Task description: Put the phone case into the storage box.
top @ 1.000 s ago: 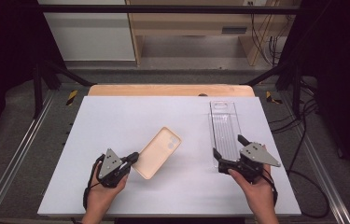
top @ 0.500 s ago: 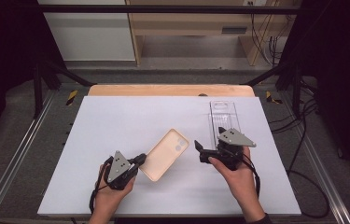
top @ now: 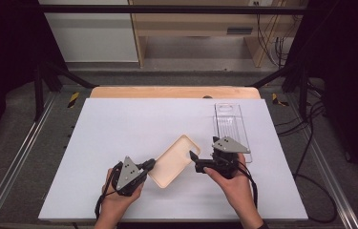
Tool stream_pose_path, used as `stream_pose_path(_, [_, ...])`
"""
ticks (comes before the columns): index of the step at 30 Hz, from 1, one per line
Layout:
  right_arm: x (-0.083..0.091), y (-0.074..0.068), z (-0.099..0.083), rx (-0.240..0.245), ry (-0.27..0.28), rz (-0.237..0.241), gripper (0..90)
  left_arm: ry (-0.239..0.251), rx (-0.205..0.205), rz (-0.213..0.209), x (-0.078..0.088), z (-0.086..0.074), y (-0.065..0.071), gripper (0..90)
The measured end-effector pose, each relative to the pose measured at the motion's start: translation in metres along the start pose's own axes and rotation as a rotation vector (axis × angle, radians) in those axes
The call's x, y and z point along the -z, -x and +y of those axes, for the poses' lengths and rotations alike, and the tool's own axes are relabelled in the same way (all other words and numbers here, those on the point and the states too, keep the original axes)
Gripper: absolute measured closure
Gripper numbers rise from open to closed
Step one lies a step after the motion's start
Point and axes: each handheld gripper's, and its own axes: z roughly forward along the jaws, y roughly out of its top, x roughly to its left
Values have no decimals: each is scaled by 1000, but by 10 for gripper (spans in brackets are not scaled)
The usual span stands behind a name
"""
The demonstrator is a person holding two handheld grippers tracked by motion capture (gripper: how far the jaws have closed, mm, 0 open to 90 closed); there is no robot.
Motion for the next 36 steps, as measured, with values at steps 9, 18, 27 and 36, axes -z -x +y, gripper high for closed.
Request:
stream_pose_path(9, [-3, -2, -4, -18, -20, 34, 110, 9, -2, 2, 1, 0, 0, 880])
stream_pose_path(18, [-5, 2, -9, -66, -25, 80, 210, 10, -13, 5, 2, 1, 2, 879])
stream_pose_path(27, [-7, 5, -14, -111, -35, 151, 414, 17, -19, 8, 3, 1, 4, 879])
stream_pose_path(36, [-9, 7, -18, -126, -46, 177, 532, 21, -25, 6, 2, 1, 5, 879])
